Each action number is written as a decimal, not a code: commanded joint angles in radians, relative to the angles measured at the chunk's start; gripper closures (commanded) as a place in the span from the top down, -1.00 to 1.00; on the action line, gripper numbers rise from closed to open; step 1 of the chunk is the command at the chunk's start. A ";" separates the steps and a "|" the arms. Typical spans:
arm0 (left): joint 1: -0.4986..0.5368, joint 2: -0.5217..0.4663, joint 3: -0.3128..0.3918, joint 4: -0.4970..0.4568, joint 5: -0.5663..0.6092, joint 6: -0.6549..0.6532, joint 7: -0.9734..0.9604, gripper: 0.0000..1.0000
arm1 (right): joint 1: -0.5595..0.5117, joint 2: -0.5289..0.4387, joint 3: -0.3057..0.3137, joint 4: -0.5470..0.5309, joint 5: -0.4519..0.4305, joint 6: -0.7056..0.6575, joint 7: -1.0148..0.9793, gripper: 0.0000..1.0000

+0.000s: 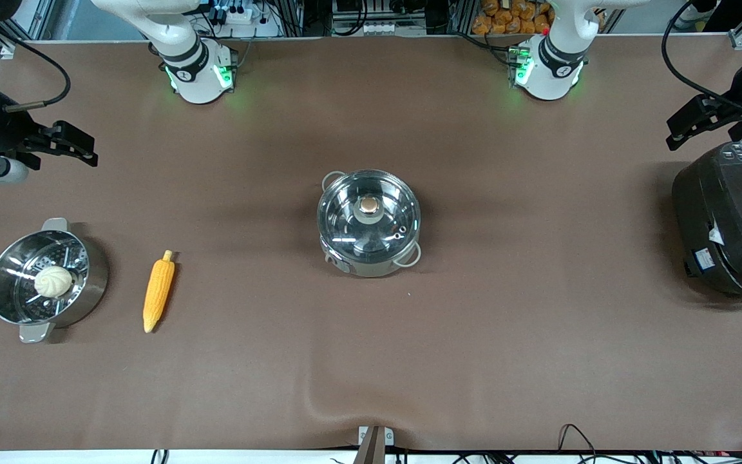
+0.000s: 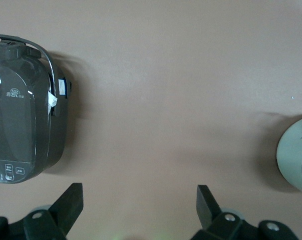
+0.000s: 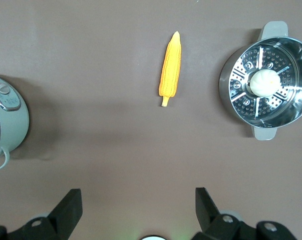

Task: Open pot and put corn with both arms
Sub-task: 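Move the left gripper toward the glass lid on the steel pot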

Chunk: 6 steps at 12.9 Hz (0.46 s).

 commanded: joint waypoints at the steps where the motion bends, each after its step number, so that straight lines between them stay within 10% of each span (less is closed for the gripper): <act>1: 0.001 0.007 0.002 0.023 -0.014 -0.019 0.030 1.00 | 0.001 -0.006 0.000 -0.004 -0.013 0.002 0.013 1.00; 6: -0.005 0.029 0.002 0.026 -0.035 -0.019 0.030 1.00 | -0.007 -0.006 -0.005 -0.002 -0.014 0.013 0.013 1.00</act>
